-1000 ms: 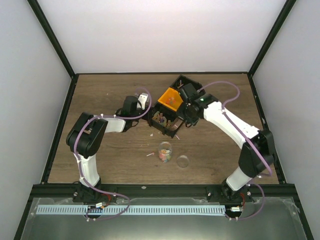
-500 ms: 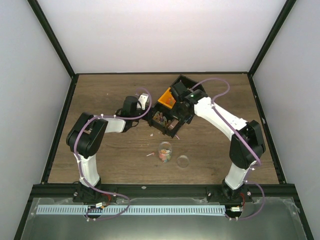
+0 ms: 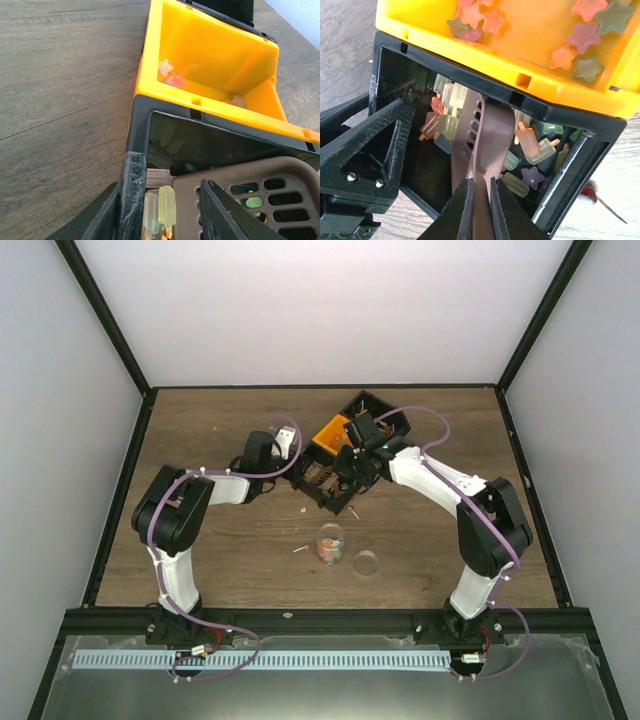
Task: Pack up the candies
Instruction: Scoop the fake candies from the storage box.
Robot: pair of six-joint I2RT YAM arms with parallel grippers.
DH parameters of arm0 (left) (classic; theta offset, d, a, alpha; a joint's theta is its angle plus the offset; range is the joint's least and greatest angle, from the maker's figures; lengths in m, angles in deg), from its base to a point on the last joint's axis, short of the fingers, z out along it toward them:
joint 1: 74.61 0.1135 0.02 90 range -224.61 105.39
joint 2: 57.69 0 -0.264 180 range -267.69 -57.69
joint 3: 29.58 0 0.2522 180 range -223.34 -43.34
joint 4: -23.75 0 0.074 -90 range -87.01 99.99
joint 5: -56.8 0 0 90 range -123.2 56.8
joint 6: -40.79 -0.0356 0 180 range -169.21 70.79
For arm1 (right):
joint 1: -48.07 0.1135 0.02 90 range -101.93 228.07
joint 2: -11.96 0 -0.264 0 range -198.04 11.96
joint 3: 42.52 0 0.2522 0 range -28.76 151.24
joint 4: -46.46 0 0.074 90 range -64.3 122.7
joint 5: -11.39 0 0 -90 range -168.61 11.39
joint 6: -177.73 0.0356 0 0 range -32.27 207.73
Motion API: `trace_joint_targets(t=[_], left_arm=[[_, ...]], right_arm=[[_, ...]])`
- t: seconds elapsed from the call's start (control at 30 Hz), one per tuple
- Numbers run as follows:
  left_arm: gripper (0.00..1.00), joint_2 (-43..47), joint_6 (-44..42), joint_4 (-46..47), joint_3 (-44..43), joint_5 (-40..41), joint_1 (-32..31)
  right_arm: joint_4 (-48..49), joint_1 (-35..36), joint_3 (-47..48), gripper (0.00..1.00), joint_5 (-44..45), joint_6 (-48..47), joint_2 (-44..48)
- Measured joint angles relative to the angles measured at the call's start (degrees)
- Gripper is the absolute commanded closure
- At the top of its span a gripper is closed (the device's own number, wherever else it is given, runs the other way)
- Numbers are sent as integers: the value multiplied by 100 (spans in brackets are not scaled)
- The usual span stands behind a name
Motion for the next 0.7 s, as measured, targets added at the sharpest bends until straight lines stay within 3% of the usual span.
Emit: trace_joint_targets(t=[0.17, 0.37, 0.7], left_arm=[[58, 0, -17, -50, -26, 15, 13], [49, 31, -120, -48, -31, -24, 9], [52, 120, -398, -177, -282, -22, 90]], right_arm=[[42, -17, -68, 99, -13, 2, 68], [-579, -17, -31, 99, 118, -28, 343], [-2017, -22, 942, 99, 533, -96, 221]])
